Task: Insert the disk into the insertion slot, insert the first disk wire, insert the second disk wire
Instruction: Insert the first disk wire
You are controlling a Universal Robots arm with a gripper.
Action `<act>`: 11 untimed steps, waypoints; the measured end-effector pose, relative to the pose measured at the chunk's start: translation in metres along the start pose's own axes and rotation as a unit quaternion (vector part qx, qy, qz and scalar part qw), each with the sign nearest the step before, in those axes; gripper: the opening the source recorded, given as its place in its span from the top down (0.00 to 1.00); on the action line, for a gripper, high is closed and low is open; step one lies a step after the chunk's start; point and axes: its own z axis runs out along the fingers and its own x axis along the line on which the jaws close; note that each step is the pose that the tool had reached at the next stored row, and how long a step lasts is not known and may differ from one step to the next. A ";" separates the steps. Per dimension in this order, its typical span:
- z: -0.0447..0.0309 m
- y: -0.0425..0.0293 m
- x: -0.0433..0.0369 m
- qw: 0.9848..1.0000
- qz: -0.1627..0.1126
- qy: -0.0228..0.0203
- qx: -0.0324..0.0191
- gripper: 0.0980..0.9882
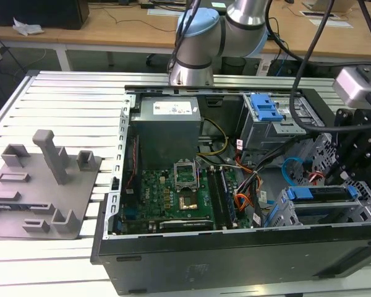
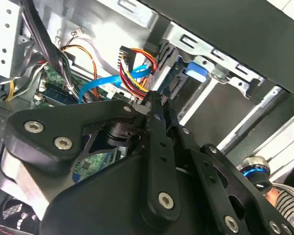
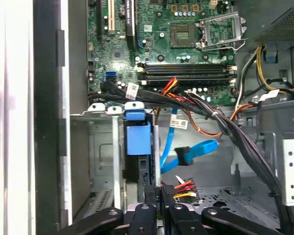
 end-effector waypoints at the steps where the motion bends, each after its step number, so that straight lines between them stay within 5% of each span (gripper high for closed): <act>1: 0.0000 -0.0001 0.0033 1.000 0.000 0.000 0.000 0.93; 4: 0.0007 -0.0002 0.0093 1.000 0.000 0.000 0.000 0.93; 11: 0.0057 -0.0073 0.0060 1.000 0.000 0.000 0.000 0.93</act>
